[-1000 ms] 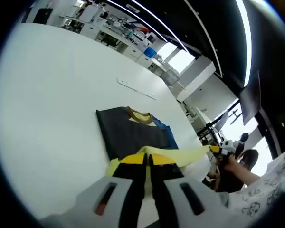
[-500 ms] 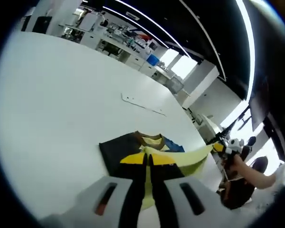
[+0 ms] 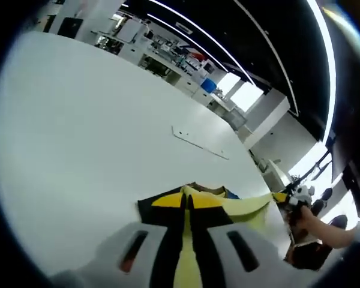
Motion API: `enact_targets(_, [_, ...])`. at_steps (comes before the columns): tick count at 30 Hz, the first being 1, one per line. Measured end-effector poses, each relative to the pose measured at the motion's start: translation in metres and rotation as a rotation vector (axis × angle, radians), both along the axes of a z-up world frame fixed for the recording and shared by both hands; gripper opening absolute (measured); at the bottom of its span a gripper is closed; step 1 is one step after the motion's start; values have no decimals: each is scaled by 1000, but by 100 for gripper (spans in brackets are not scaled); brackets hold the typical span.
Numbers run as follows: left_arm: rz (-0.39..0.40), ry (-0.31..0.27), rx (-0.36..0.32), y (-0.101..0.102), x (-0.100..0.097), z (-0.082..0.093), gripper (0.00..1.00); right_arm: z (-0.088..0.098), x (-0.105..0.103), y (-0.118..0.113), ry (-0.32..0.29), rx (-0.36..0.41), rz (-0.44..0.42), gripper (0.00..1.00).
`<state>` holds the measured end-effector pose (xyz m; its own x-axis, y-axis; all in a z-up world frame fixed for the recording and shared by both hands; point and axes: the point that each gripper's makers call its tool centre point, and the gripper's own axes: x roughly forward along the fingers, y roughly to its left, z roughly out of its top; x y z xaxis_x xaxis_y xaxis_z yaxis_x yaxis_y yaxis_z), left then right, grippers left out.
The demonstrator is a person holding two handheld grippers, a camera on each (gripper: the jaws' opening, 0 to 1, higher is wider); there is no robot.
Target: Fold the garment on the visible template until the final outline fits inside the template.
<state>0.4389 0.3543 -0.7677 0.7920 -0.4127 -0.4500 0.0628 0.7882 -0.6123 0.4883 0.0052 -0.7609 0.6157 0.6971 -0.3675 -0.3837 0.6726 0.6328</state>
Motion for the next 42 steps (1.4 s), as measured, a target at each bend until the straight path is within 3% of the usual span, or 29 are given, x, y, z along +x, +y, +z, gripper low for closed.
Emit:
enact_targets(1, [15,21,-29,-1,1,-5,0,-5,1,0,11,4,-6,0])
enact_targets(5, [15,32,14,-1,2,-23,0,-19,1,0,40,15,-34,0])
enact_targets(14, [-4,89,39,-3,-4,-52,0,-43,-4,0,100,-1,-41,0])
enact_targets(20, [-27,81,66,0,-2,-56,0,-45,-5,-2,104,-18,-27,0])
enact_targets(25, [-78,23,125,-2,-3,-50,1,-43,-7,0,95,-26,-14,0])
enact_targets(29, [-108,4,119,-7,-6,-42,2,-43,-10,1,66,-64,14,3])
enact_targets(32, [-164,-24,108,-15,-11,-36,10,-39,-14,2,51,-71,48,10])
enact_targets(37, [-276,-67,189,-22,-22,-35,29,-38,-20,3,-22,-148,143,33])
enact_targets(42, [-378,-108,253,-25,-22,-37,59,-34,-34,10,-69,-197,238,55])
